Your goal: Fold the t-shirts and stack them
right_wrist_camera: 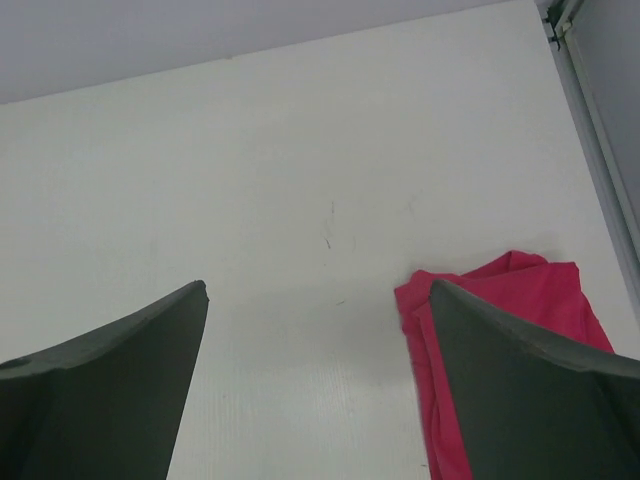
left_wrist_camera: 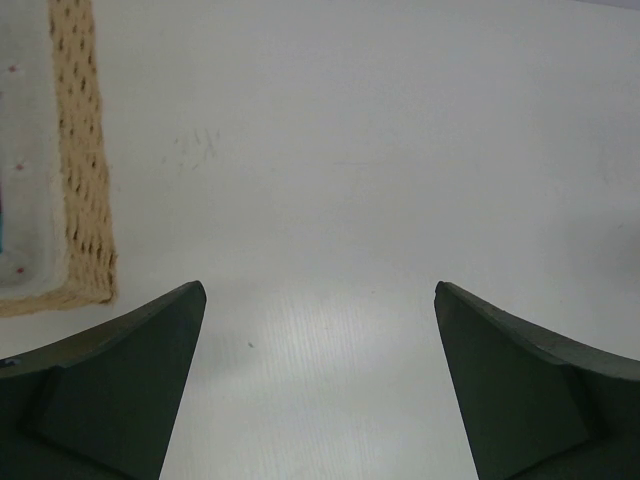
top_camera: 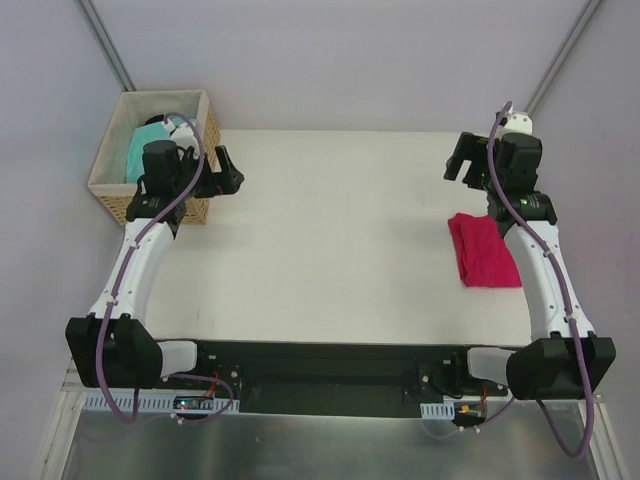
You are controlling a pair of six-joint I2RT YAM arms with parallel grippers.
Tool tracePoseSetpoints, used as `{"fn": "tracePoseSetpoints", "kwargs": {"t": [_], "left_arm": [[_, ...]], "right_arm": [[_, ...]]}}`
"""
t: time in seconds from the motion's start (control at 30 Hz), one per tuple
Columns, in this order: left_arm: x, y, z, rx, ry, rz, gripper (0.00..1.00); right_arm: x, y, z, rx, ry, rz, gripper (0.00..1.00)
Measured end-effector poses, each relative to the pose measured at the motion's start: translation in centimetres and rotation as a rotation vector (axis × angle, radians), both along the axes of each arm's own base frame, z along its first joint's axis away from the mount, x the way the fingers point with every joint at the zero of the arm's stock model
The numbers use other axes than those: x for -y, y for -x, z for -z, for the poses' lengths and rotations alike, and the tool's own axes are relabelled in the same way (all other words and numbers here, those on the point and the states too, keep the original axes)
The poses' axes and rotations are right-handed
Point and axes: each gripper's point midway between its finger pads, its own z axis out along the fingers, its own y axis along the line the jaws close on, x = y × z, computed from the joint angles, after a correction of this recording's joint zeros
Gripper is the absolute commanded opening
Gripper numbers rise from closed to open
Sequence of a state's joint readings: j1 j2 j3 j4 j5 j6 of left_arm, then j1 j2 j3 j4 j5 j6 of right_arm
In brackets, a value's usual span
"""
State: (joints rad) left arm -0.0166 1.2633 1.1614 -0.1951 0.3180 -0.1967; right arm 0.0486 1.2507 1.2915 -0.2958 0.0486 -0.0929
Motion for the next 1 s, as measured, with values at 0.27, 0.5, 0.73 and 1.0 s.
{"fn": "tracePoseSetpoints", "kwargs": {"t": [0.27, 0.5, 0.73, 1.0], "left_arm": [[-4.8, 0.6, 0.1, 0.039, -0.028, -0.158, 0.99], [-5.0, 2.2, -2.7, 0.147, -0.038, -0.177, 0.99], [-5.4, 3.2, -1.6, 0.138, -0.053, -0.199, 0.99], [-5.8, 3.5, -0.6, 0.132, -0.094, -0.2, 0.99]], "right_arm": [[0.8, 0.4, 5.9, -0.204, 0.01, 0.017, 0.96], [0.5, -0.2, 4.4, -0.22, 0.017, -0.009, 0.96], [-0.2, 0.2, 4.6, -0.24, 0.002, -0.045, 0.96], [-0.4, 0.2, 5.4, -0.219, -0.002, -0.055, 0.96]]}}
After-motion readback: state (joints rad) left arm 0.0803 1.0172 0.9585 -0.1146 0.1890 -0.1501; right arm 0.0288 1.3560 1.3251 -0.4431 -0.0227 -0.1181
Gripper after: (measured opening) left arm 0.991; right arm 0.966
